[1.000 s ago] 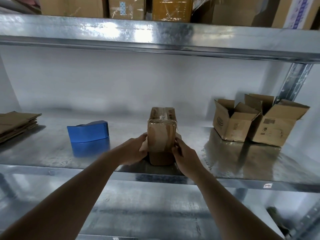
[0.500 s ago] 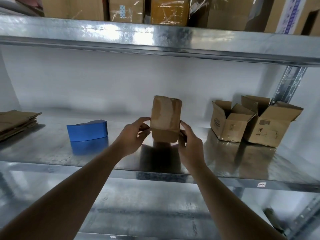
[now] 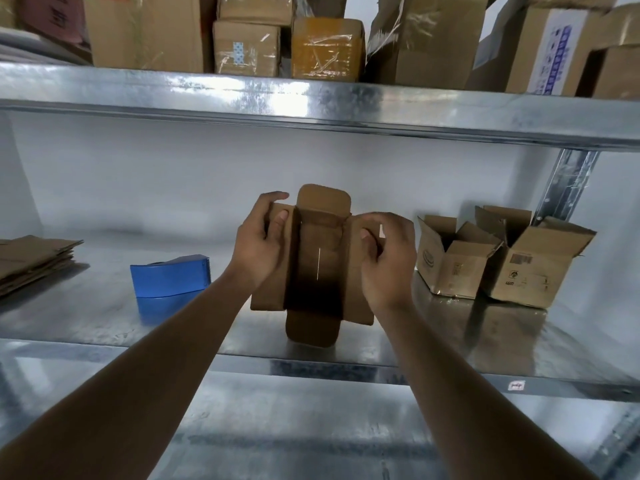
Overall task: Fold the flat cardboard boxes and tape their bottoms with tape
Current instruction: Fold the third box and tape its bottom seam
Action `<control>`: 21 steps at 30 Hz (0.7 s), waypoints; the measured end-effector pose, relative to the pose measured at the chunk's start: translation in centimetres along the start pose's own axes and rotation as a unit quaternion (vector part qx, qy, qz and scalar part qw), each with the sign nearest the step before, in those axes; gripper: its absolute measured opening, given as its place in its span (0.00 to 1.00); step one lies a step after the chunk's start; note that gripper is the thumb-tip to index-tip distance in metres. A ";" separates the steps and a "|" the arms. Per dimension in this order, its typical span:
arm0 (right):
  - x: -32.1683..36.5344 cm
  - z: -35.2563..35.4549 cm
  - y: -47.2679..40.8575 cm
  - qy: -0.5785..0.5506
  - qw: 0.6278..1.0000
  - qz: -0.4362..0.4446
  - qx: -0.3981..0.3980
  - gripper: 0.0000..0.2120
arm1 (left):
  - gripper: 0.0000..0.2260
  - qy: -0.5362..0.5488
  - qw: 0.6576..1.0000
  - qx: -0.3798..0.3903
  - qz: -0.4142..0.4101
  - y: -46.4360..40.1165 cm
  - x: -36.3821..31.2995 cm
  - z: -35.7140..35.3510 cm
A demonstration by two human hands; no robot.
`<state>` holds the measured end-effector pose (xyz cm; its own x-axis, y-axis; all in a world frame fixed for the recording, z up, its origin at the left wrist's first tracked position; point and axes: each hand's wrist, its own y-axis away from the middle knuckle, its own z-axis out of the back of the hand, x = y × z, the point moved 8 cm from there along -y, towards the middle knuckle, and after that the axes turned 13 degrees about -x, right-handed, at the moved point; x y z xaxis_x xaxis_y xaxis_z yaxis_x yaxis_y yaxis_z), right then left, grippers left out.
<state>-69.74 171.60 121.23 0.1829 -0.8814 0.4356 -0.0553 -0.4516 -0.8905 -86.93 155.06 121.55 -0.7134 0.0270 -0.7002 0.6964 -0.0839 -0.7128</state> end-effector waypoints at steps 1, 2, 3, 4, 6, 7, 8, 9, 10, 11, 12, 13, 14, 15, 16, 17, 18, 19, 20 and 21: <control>-0.4 -0.1 -0.1 0.006 1.000 -0.015 0.008 0.10 | 0.13 -0.020 1.000 -0.001 0.017 -0.2 0.5 -0.1; -0.9 -0.3 0.0 0.014 0.999 -0.036 0.020 0.09 | 0.13 -0.039 0.998 0.001 0.039 -0.3 1.0 -0.3; -1.4 -0.4 0.2 0.026 0.998 -0.054 0.030 0.07 | 0.12 -0.064 0.996 0.008 0.058 -0.3 1.6 -0.5; -1.7 -0.5 0.3 0.042 0.996 -0.061 0.042 0.07 | 0.11 -0.093 0.993 0.013 0.065 -0.1 1.9 -0.7; -2.0 -1.6 0.6 0.082 0.991 -0.048 0.099 0.13 | 0.11 -0.168 0.985 0.001 0.024 0.0 1.7 -0.8; -2.2 -2.3 0.8 0.111 0.983 -0.038 0.143 0.16 | 0.12 -0.212 0.977 -0.003 -0.014 0.1 1.4 -0.9; -2.4 -3.0 1.2 0.147 0.972 -0.027 0.180 0.17 | 0.14 -0.262 0.964 0.009 -0.053 0.2 1.3 -1.2; -2.6 -3.4 1.4 0.190 0.962 -0.004 0.196 0.17 | 0.17 -0.320 0.942 0.036 -0.093 0.4 1.3 -1.8; -2.6 -3.6 1.5 0.238 0.950 0.032 0.198 0.16 | 0.22 -0.373 0.915 0.076 -0.130 0.6 1.5 -2.6; -2.5 -3.8 1.6 0.286 0.935 0.071 0.197 0.15 | 0.25 -0.409 0.892 0.118 -0.151 1.0 1.9 -3.2; -2.3 -4.1 1.6 0.322 0.919 0.100 0.203 0.15 | 0.27 -0.422 0.880 0.152 -0.157 1.3 2.2 -3.6; -2.4 -4.4 1.7 0.342 0.906 0.115 0.222 0.15 | 0.29 -0.418 0.877 0.183 -0.154 1.5 2.6 -3.9; -2.6 -4.8 1.6 0.345 0.899 0.112 0.245 0.15 | 0.32 -0.406 0.877 0.212 -0.148 1.8 2.9 -4.2; -2.9 -5.1 1.6 0.340 0.896 0.094 0.269 0.15 | 0.35 -0.391 0.876 0.245 -0.138 2.1 3.3 -4.5; -3.2 -5.4 1.6 0.333 0.894 0.070 0.291 0.15 | 0.39 -0.380 0.874 0.279 -0.118 2.3 3.6 -4.7; -3.6 -5.7 1.7 0.324 0.892 0.049 0.312 0.15 | 0.42 -0.369 0.871 0.311 -0.090 2.5 4.1 -4.8; -3.9 -6.2 2.0 0.314 0.888 0.033 0.334 0.16 | 0.44 -0.360 0.867 0.338 -0.062 2.7 4.5 -4.9; -4.2 -6.6 2.4 0.306 0.884 0.024 0.352 0.17 | 0.46 -0.349 0.865 0.357 -0.040 2.7 4.9 -4.8; -4.5 -7.0 2.9 0.301 0.880 0.016 0.367 0.18 | 0.49 -0.339 0.865 0.369 -0.025 2.7 5.3 -4.8; -4.9 -7.2 3.3 0.294 0.879 0.005 0.375 0.19 | 0.51 -0.328 0.867 0.375 -0.011 2.8 5.7 -4.8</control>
<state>-77.90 173.45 117.06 -0.3658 -0.9036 0.2228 0.6494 -0.4193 -0.6344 -88.66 159.72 115.42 -0.7879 -0.5152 -0.3373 0.6112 -0.7215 -0.3256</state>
